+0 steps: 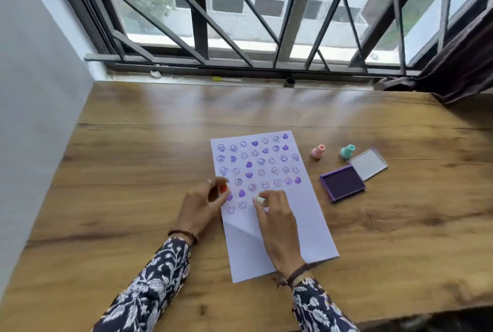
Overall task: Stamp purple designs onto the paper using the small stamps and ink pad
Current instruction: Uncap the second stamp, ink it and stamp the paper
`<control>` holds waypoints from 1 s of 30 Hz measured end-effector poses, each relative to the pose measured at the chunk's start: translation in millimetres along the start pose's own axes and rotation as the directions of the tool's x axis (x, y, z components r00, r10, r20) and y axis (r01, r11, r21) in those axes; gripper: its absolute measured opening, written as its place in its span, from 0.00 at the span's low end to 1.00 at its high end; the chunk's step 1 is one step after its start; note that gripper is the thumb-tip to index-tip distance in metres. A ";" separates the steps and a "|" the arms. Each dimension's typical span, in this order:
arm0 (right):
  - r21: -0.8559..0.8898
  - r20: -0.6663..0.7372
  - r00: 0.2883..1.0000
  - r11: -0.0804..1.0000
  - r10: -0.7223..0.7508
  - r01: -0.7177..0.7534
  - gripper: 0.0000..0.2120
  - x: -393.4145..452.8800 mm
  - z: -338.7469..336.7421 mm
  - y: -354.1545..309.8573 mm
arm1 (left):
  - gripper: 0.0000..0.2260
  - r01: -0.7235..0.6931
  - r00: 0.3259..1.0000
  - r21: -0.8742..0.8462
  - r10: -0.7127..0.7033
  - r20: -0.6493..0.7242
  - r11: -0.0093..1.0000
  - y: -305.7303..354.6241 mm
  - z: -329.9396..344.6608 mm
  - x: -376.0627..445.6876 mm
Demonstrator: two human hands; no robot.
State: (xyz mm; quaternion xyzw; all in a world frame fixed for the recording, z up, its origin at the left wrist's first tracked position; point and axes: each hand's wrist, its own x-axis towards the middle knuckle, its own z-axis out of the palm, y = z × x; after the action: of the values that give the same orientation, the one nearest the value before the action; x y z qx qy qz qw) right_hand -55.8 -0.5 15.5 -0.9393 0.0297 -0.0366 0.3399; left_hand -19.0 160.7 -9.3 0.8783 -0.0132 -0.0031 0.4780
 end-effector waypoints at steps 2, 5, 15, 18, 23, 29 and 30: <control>-0.068 -0.009 1.000 0.997 -0.022 0.021 0.05 -0.1 2.3 -2.5 | 0.12 -0.019 1.000 -0.018 0.019 0.006 1.000 -3.0 0.6 0.1; -0.147 -0.011 0.999 0.988 -0.040 0.038 0.04 1.8 4.5 -7.1 | 0.11 -0.025 1.000 -0.036 0.025 0.012 0.999 -7.1 1.5 0.0; -0.273 0.089 0.996 0.962 0.030 -0.005 0.08 21.8 1.6 -20.1 | 0.12 -0.031 1.000 -0.091 0.031 0.003 0.995 -10.2 2.0 0.1; -0.314 0.162 0.984 0.949 0.078 -0.024 0.08 36.1 -1.8 -18.9 | 0.13 -0.027 1.000 -0.114 0.028 0.009 0.993 -12.2 1.8 -0.2; -0.283 0.284 0.953 0.959 0.107 -0.023 0.04 57.0 -5.7 -14.5 | 0.13 -0.023 1.000 -0.151 0.026 0.017 0.988 -12.1 0.3 0.5; -0.332 0.333 0.939 0.943 0.082 0.035 0.05 59.7 -3.7 -13.7 | 0.12 -0.004 1.000 -0.174 0.007 0.016 0.985 -6.5 -2.4 -0.6; -0.295 0.332 0.939 0.955 0.091 0.012 0.05 58.8 -6.4 -14.1 | 0.11 0.004 1.000 -0.178 0.001 0.026 0.984 -5.9 -3.7 -0.2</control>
State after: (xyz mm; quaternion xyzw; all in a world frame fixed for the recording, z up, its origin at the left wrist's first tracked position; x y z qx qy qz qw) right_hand 2.6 1.5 32.3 -0.9704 -0.0056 0.1386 0.1979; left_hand -19.0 167.0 -12.2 0.8320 -0.0183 -0.0162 0.5543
